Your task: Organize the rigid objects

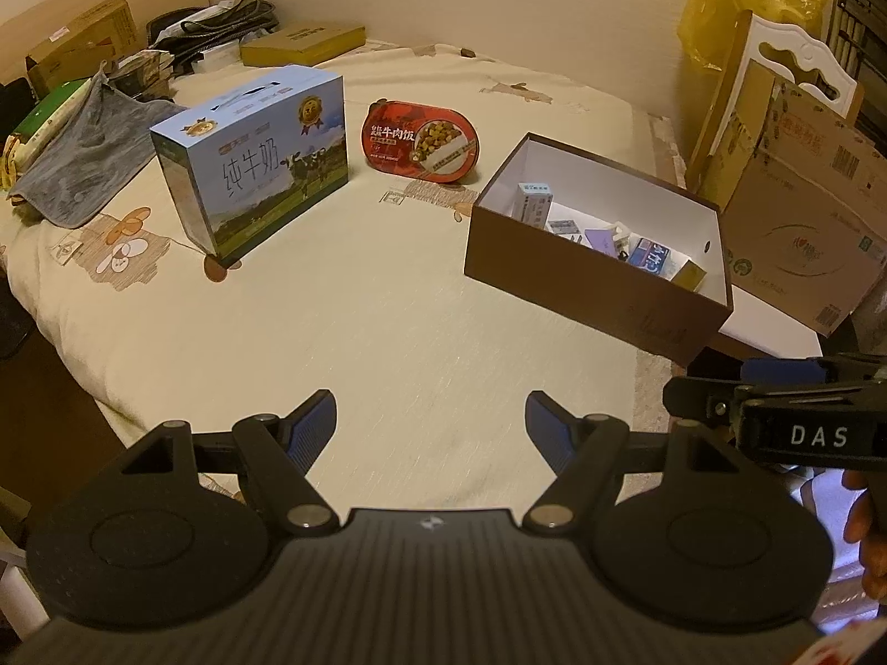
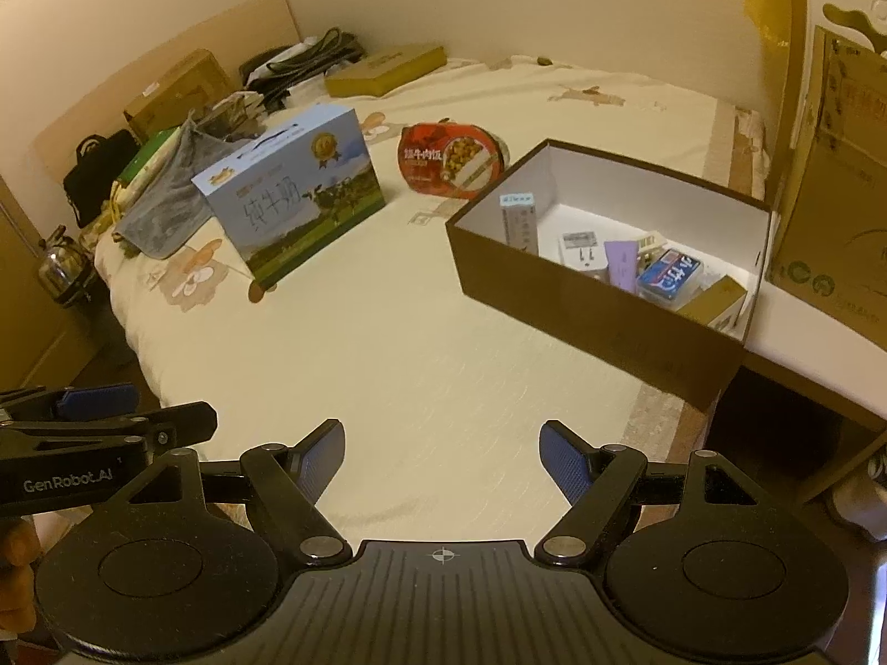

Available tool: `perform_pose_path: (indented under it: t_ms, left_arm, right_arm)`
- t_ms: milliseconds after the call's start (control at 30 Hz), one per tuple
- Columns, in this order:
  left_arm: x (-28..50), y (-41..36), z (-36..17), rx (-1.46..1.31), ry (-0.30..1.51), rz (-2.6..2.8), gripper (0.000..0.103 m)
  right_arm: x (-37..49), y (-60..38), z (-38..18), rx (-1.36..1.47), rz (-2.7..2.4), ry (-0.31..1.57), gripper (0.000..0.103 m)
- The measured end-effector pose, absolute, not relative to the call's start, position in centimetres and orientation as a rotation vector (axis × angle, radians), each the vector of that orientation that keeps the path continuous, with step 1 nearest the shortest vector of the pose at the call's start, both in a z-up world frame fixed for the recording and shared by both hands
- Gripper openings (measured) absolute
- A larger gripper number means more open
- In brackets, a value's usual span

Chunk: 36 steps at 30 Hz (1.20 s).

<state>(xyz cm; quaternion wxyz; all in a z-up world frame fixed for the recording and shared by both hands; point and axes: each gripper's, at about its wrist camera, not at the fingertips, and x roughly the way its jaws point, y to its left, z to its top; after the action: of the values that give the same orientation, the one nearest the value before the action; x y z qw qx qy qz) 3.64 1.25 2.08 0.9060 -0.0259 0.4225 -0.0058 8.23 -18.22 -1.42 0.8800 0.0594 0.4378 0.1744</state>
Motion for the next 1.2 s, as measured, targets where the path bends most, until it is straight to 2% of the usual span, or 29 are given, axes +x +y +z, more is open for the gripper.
perform_pose_path:
  t_ms: [1200]
  left_arm:
    - [3.7, 0.9, 1.0, -0.032, 0.903, -0.014, 0.072]
  right_arm:
    - [8.0, -18.2, -2.6, 0.131, 0.364, 0.945, 0.074]
